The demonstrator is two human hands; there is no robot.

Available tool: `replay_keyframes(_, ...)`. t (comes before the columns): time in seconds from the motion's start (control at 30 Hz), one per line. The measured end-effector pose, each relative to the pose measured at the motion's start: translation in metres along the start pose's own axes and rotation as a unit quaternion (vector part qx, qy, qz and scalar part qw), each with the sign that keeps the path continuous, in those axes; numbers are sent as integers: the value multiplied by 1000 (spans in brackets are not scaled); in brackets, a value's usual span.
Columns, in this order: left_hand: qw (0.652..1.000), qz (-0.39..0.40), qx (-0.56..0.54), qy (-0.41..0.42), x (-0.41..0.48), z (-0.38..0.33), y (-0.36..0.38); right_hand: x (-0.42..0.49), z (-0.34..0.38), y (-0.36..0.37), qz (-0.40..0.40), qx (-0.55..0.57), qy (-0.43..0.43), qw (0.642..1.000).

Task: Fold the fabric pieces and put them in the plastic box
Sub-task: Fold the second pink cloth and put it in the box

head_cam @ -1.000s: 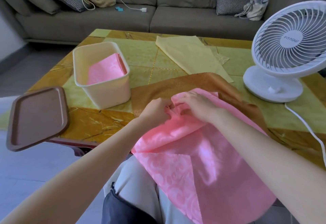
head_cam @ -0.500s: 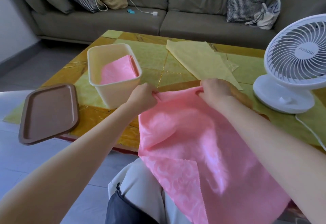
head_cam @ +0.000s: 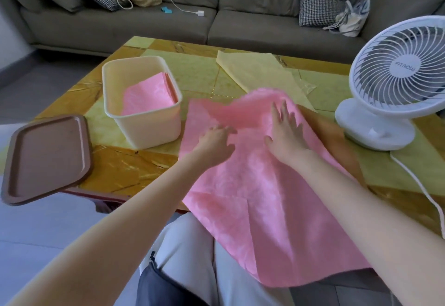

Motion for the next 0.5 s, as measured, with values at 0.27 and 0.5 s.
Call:
replay_keyframes(0.27, 996, 92, 1, 20, -53, -7, 70, -105, 8, 73, 101, 143, -55, 983)
replay_keyframes(0.5, 993, 106, -22, 42, -84, -5, 66, -137, 7, 74, 85, 96, -70, 989)
Point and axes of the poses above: each hand's wrist, its own x-axis towards the middle knuckle, its own y-axis out of the palm, z = x × y, the point moved 7 cm from there along x, towards the middle knuckle, and after that the axes turned 1 degree about -x, right-handed, at the moved point
